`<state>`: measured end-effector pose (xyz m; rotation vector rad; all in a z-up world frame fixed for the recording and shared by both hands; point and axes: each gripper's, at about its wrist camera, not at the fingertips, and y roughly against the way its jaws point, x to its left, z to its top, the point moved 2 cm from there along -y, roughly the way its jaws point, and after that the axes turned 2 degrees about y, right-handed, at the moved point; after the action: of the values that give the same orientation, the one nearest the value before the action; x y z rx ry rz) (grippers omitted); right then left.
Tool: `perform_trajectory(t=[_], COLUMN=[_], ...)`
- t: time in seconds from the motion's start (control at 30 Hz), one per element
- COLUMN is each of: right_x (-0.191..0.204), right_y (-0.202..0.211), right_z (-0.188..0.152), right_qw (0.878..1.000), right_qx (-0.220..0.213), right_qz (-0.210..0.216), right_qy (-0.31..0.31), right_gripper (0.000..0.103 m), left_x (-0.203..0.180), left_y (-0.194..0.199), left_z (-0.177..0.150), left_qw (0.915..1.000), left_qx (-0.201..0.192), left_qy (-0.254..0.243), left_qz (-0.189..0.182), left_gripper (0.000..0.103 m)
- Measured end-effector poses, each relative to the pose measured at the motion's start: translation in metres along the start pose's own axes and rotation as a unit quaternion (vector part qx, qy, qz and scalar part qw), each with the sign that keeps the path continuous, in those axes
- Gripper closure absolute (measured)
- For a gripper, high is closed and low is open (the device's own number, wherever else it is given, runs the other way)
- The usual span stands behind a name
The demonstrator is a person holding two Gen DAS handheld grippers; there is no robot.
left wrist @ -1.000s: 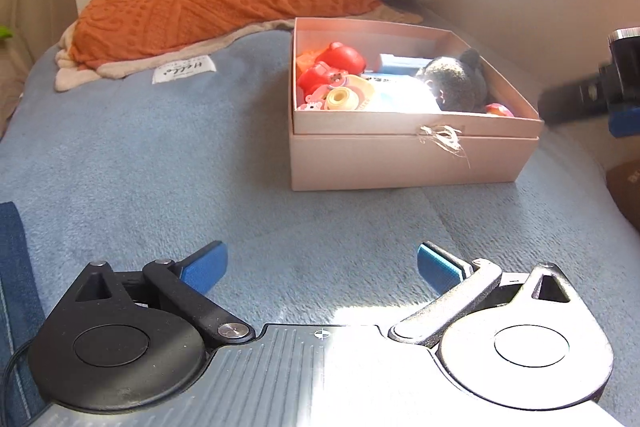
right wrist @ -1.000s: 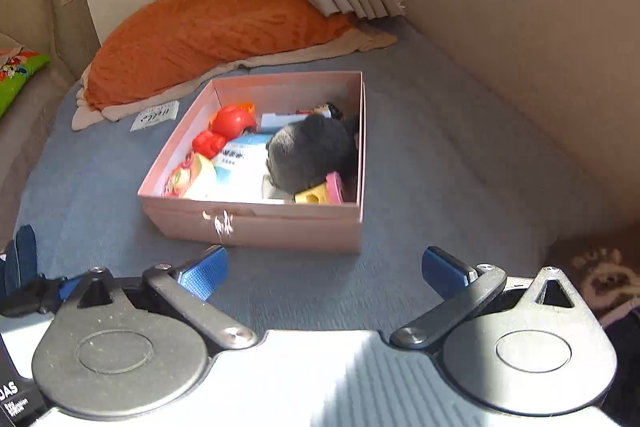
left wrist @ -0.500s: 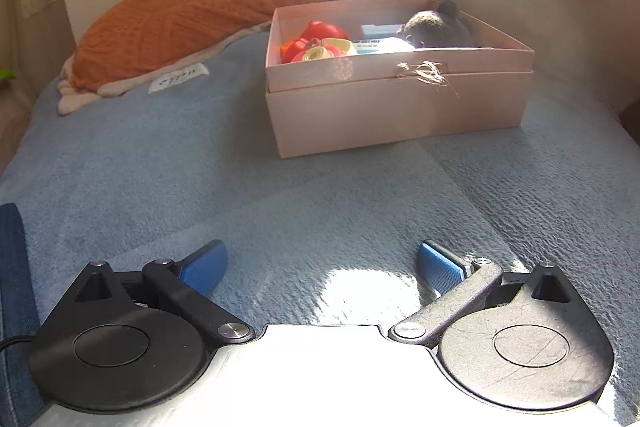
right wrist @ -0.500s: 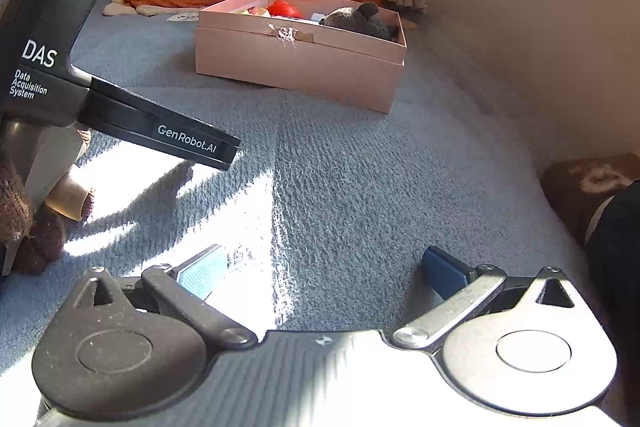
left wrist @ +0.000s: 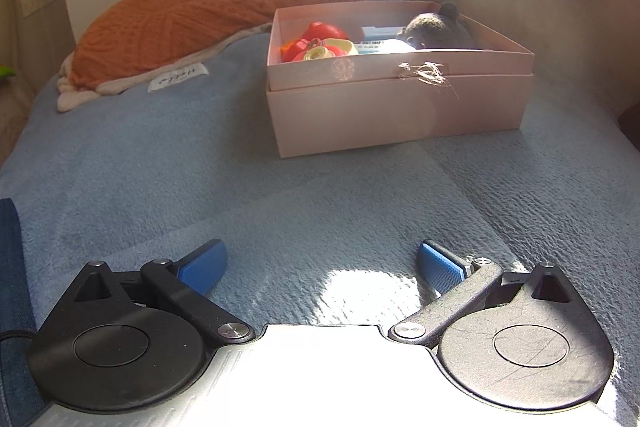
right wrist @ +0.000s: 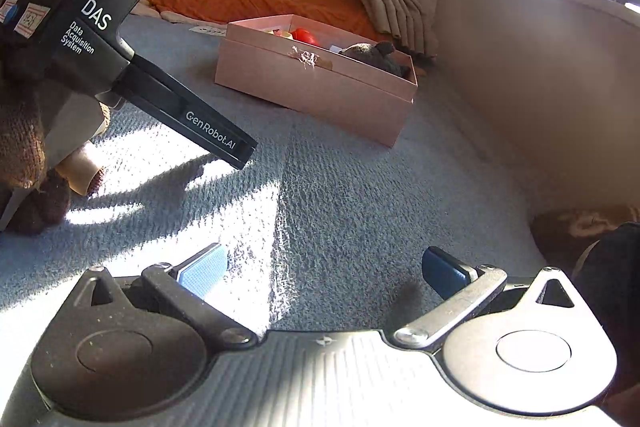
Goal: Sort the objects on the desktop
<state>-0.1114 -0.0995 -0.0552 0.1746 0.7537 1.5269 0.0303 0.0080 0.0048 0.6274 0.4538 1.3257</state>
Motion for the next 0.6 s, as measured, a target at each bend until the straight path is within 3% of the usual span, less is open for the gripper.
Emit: perform_trajectory(t=[0.27,0.6], right_x=[-0.019,-0.025], right_y=[-0.006,-0.009], right_z=[-0.003,-0.004], right_qw=[0.997,0.997], right_qx=[0.019,0.018], right_qz=[0.05,0.044], right_qy=[-0.06,-0.052], right_gripper=[0.0,0.0], left_x=[-0.001,-0.002], left_y=[0.0,-0.002], left_z=[0.0,0.001], left_qw=[1.0,1.0], left_qx=[0.004,0.007], left_qy=[-0.002,-0.002], left_qz=[0.003,0.005], left_gripper=[0.0,0.0])
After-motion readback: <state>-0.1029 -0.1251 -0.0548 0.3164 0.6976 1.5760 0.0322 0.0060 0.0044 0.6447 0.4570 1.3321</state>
